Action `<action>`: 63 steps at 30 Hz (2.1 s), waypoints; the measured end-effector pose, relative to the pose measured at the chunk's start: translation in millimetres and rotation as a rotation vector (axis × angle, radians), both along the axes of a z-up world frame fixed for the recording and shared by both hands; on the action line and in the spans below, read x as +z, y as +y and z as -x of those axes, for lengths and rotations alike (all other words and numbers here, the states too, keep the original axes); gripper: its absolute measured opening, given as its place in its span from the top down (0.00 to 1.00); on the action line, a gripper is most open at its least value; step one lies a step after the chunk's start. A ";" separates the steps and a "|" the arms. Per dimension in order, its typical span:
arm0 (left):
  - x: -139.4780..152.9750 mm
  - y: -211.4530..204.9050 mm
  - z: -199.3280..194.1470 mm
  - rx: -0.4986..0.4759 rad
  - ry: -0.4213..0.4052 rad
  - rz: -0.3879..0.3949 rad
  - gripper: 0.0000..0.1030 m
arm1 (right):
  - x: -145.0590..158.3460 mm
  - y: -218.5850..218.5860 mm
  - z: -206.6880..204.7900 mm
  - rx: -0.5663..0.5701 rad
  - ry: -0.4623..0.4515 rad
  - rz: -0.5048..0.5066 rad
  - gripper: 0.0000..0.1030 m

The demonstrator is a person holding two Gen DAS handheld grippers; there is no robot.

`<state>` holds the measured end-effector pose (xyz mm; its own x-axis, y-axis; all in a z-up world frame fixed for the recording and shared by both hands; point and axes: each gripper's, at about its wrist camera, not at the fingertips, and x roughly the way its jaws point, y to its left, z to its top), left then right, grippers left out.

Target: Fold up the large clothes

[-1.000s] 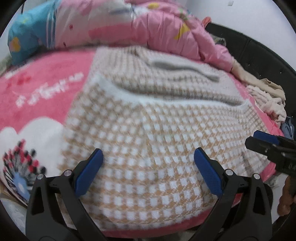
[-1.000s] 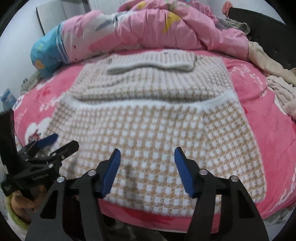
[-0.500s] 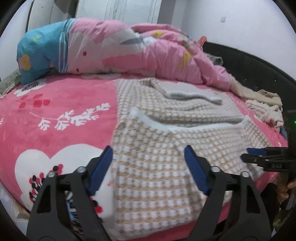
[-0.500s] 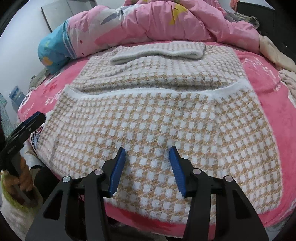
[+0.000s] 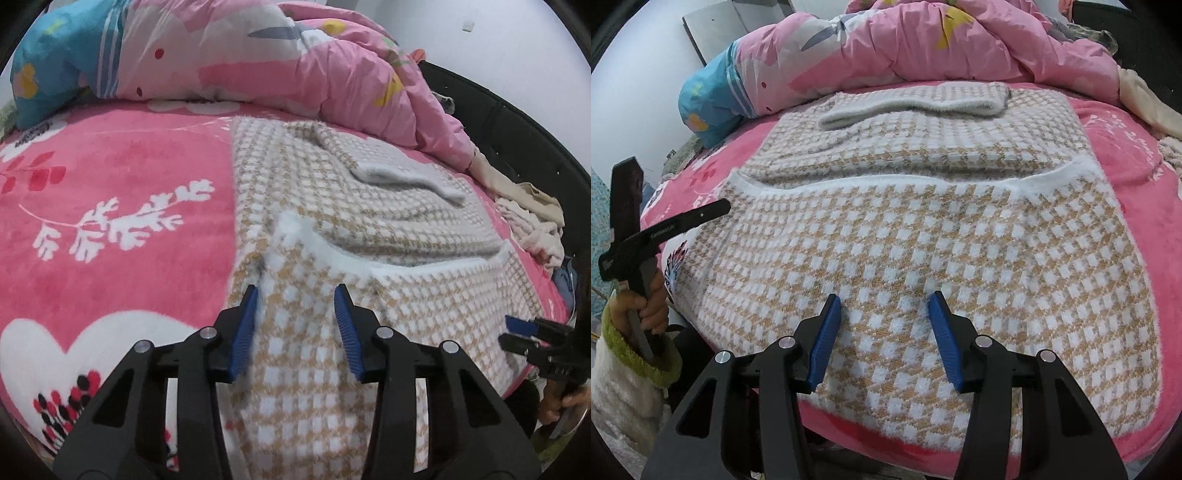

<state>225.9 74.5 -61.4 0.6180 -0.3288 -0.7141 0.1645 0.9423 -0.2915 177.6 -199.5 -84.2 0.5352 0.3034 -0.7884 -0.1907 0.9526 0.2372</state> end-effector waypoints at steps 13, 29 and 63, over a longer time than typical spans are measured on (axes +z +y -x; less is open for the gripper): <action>-0.4 -9.6 -19.3 -0.120 0.051 0.030 0.63 | 0.0 -2.6 3.0 0.002 -0.004 -0.013 0.52; -8.9 -44.5 -12.7 -0.074 0.145 -0.184 0.66 | -1.2 -2.3 -0.1 -0.001 0.005 -0.013 0.52; -8.7 -78.9 6.7 0.016 0.032 -0.436 0.67 | 7.4 -147.4 -16.4 -0.095 0.121 -0.204 0.40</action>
